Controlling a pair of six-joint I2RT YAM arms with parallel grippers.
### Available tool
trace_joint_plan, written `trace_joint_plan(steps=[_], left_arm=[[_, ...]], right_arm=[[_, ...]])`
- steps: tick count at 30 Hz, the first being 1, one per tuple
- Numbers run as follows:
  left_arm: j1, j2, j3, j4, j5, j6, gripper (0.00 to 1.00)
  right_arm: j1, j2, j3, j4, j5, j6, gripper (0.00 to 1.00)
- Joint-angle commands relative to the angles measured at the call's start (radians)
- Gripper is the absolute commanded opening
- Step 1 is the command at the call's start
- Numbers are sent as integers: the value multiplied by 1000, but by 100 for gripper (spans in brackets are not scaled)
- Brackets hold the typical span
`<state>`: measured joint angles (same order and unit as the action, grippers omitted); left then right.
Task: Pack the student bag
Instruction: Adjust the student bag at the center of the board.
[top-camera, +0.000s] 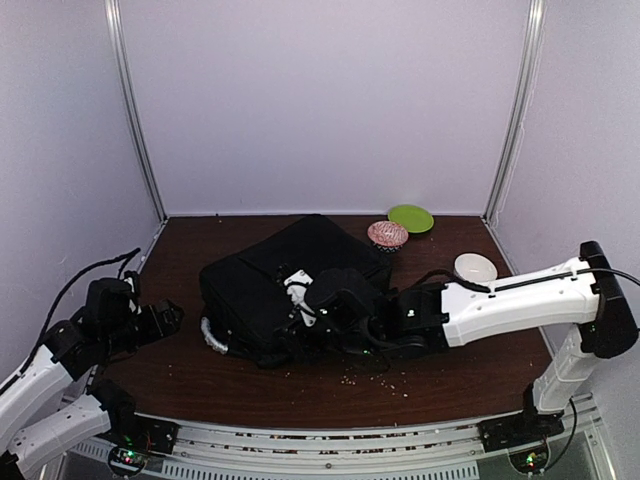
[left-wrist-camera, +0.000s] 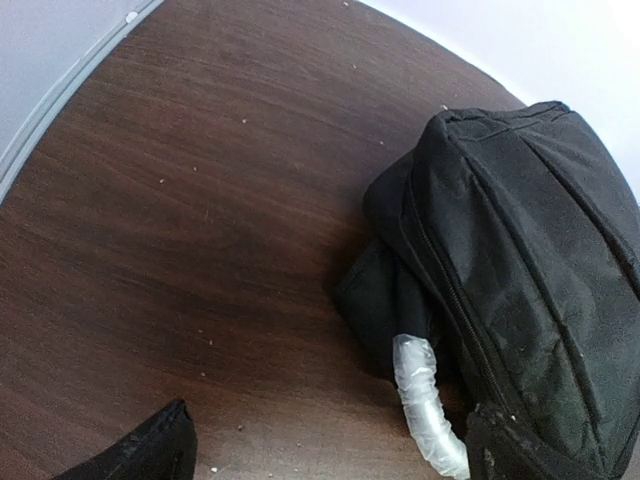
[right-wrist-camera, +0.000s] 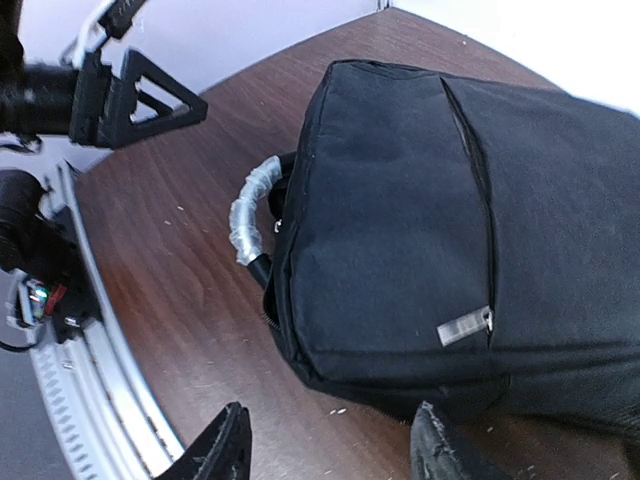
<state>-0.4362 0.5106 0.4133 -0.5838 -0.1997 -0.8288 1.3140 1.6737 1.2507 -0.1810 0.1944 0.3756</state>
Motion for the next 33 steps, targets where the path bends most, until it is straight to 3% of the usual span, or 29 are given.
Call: trace_joint_plan(steps=[1, 7, 22, 27, 33], left_arm=[[-4, -8, -2, 23, 30, 1, 96], [-5, 38, 0, 27, 43, 6, 96], [-4, -15, -77, 78, 78, -9, 96], [-4, -16, -85, 83, 86, -14, 96], [-5, -6, -80, 102, 90, -19, 96]], right_arm=[[45, 138, 176, -205, 181, -180, 55], [105, 300, 375, -319, 293, -265, 58], [99, 534, 630, -487, 386, -267, 55], [88, 547, 655, -492, 419, -252, 43], [60, 521, 690, -489, 443, -234, 14]])
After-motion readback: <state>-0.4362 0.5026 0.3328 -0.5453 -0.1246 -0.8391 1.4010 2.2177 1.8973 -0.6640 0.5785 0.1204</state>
